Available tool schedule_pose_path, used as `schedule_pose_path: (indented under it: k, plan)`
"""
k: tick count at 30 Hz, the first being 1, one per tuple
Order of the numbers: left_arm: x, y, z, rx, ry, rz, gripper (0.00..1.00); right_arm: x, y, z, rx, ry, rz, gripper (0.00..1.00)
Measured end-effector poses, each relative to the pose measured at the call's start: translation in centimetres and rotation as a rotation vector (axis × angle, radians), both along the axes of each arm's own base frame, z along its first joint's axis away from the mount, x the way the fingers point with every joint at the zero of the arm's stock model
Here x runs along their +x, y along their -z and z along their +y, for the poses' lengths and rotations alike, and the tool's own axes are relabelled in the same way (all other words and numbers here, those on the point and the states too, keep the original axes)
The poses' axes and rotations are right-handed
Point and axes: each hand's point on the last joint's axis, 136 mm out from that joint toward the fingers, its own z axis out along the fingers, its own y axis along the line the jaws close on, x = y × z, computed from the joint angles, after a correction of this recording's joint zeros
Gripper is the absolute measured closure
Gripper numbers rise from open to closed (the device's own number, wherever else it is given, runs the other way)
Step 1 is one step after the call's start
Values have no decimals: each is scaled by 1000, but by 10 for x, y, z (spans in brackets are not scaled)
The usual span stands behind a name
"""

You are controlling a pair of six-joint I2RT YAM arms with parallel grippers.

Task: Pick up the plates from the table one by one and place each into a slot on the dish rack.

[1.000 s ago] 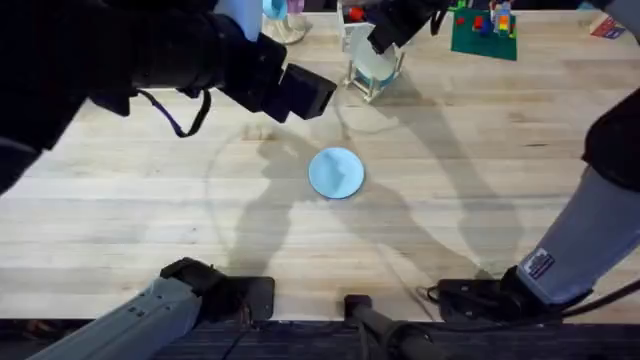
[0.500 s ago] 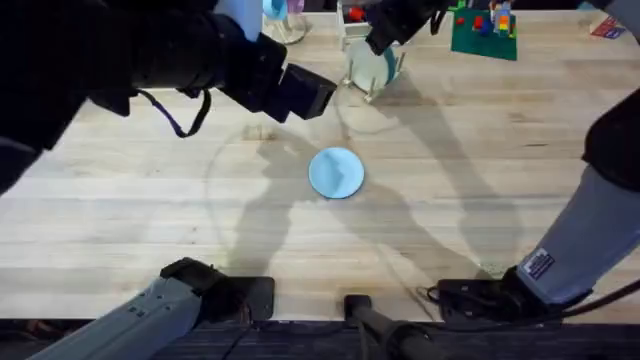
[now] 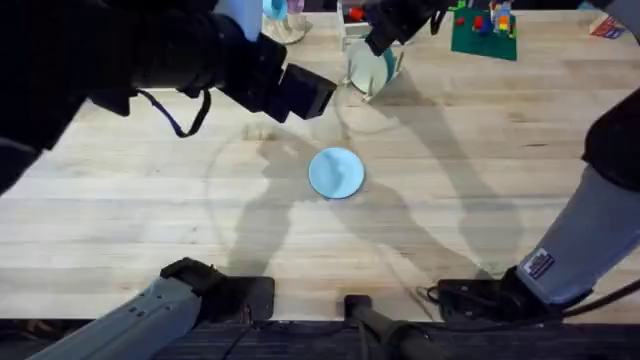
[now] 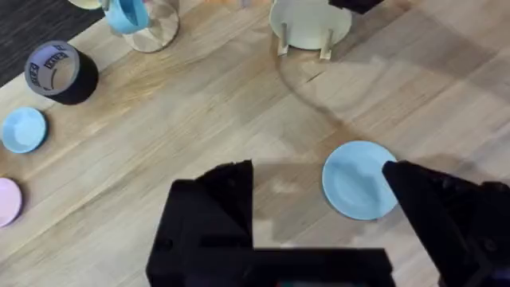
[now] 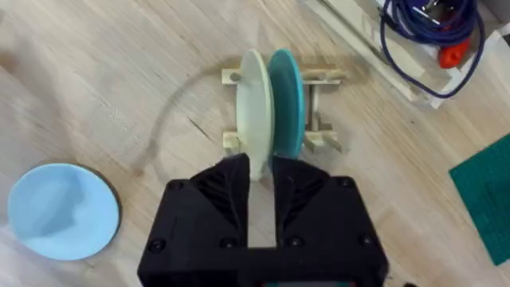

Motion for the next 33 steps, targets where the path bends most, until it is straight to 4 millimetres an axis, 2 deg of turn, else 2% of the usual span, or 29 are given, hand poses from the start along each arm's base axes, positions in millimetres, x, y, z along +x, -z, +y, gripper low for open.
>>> schedule_pose_path:
  k: [3,6,14,18,21,22,27,33]
  plan:
    - [0,0,0,0,0,0,7,-1,-1,1,1,-1,0,803]
    - [0,0,0,0,0,0,7,-5,-9,1,5,2,-5,747]
    - [0,0,0,0,0,0,8,-32,-62,-7,31,9,-57,538]
    - [0,0,0,0,0,0,8,-46,-78,-13,34,12,-60,460]
    - [0,0,0,0,0,0,7,-55,-83,-17,33,17,-50,93]
    - [0,0,0,0,0,0,9,-58,-85,-18,30,16,-47,29]
    - [0,0,0,0,0,0,8,-69,-96,-26,33,27,-49,9]
    - [0,0,0,1,0,2,8,-79,-120,-41,56,69,-93,9]
